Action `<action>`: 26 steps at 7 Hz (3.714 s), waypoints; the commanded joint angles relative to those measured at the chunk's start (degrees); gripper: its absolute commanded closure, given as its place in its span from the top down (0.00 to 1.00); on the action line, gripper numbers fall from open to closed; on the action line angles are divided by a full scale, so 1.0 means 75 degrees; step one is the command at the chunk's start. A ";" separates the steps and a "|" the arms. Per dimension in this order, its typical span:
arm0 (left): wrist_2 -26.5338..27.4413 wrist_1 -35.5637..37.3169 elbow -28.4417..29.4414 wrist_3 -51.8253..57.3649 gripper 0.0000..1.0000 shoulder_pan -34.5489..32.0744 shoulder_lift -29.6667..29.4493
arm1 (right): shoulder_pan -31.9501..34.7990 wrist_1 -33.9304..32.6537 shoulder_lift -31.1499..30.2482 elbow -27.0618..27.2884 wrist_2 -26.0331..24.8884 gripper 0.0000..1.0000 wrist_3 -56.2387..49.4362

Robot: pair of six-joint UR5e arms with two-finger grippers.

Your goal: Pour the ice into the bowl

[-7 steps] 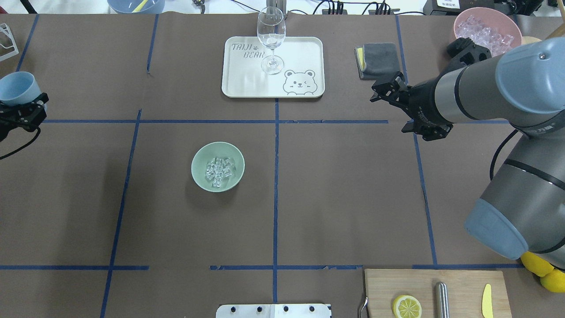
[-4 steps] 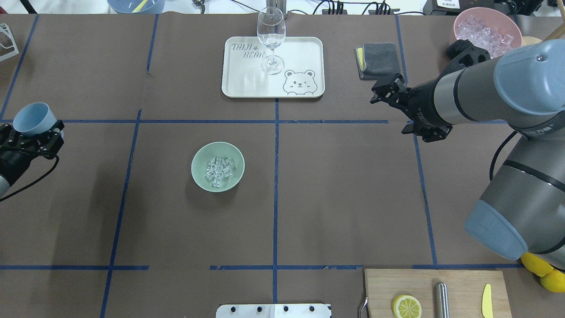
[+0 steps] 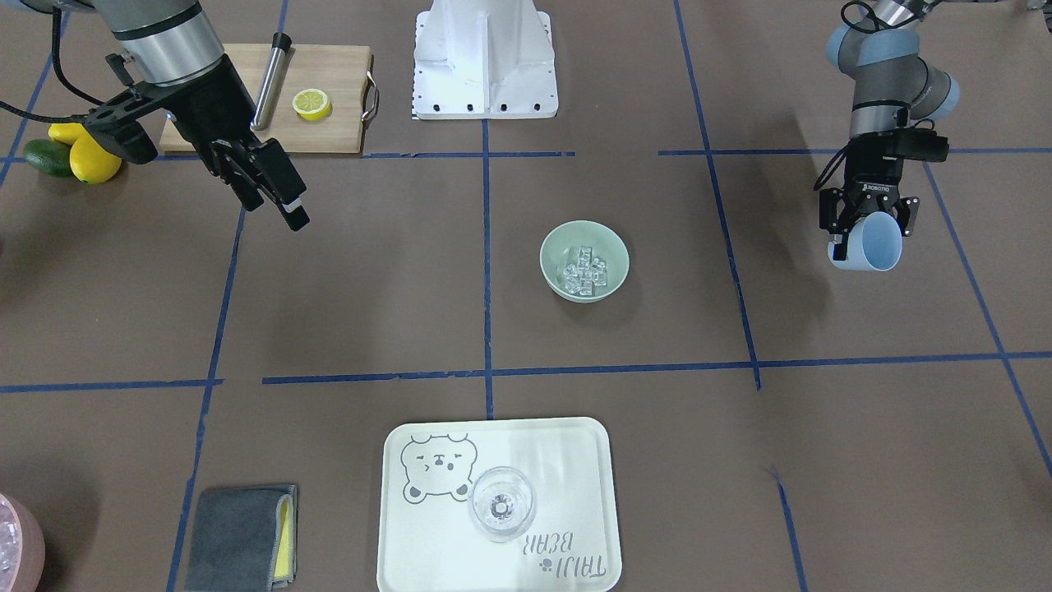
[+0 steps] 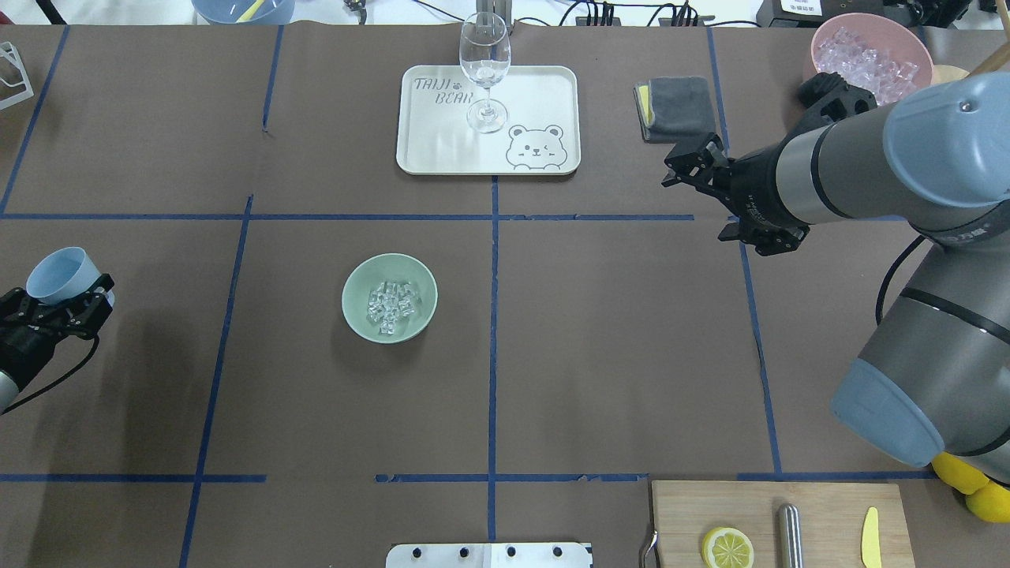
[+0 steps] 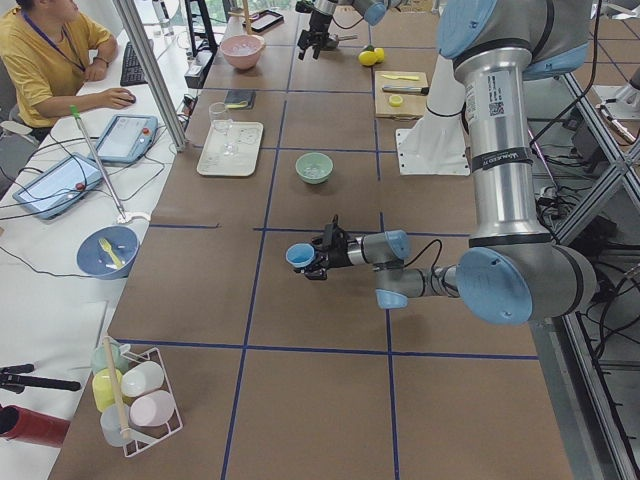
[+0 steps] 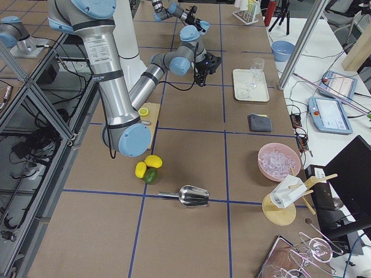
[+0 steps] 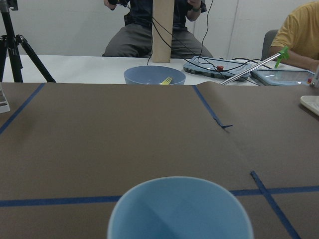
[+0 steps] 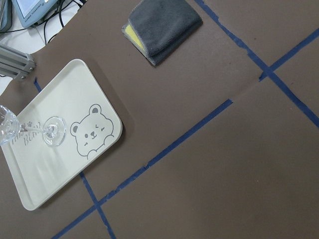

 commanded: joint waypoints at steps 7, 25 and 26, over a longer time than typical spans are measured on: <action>0.3107 0.0066 0.0730 -0.0680 0.25 0.1758 -0.0092 | -0.0101 0.0000 0.0025 -0.0021 -0.0082 1.00 0.0000; -0.2078 -0.0051 -0.1645 0.1917 1.00 0.1736 0.2565 | -0.0125 0.0000 0.0060 0.0037 -0.0012 1.00 -0.0012; -0.2386 -0.0039 -0.1602 0.2130 1.00 0.1352 0.2626 | -0.0113 0.0000 0.0060 0.0037 0.0023 1.00 -0.0046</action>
